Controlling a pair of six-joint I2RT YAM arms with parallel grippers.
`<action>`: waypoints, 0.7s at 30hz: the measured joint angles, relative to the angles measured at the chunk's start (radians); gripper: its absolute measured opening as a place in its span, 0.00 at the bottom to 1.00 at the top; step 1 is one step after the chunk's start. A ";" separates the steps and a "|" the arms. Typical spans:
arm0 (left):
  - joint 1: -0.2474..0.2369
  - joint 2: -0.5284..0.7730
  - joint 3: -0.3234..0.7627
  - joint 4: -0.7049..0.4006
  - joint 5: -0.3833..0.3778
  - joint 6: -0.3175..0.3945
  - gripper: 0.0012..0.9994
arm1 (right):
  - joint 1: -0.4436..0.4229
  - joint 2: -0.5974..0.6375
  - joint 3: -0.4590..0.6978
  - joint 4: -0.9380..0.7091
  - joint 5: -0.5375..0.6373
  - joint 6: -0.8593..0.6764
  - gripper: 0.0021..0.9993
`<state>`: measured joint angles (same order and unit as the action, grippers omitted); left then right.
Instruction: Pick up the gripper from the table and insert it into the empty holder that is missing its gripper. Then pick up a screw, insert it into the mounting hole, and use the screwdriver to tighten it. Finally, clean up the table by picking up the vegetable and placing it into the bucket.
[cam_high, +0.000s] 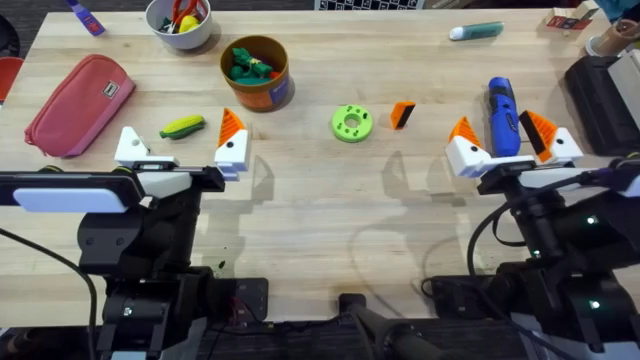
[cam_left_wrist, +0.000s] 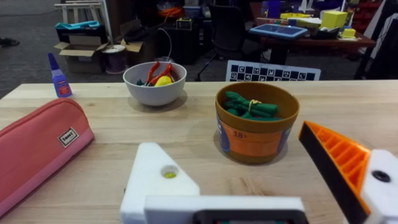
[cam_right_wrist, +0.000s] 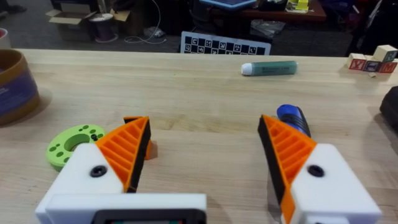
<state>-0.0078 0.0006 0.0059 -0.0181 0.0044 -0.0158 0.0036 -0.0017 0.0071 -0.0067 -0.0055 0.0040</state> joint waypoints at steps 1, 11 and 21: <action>0.000 0.000 0.000 0.000 0.000 0.000 0.99 | 0.000 0.000 0.000 0.000 0.000 0.000 0.99; 0.000 0.000 0.000 0.000 0.000 0.000 0.99 | 0.000 0.000 0.000 -0.004 -0.002 0.000 0.99; 0.000 0.000 0.012 0.019 0.000 0.000 0.99 | 0.000 0.000 0.019 0.051 -0.010 0.000 0.99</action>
<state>-0.0078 0.0008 0.0179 0.0012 0.0040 -0.0157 0.0036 -0.0017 0.0260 0.0439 -0.0158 0.0041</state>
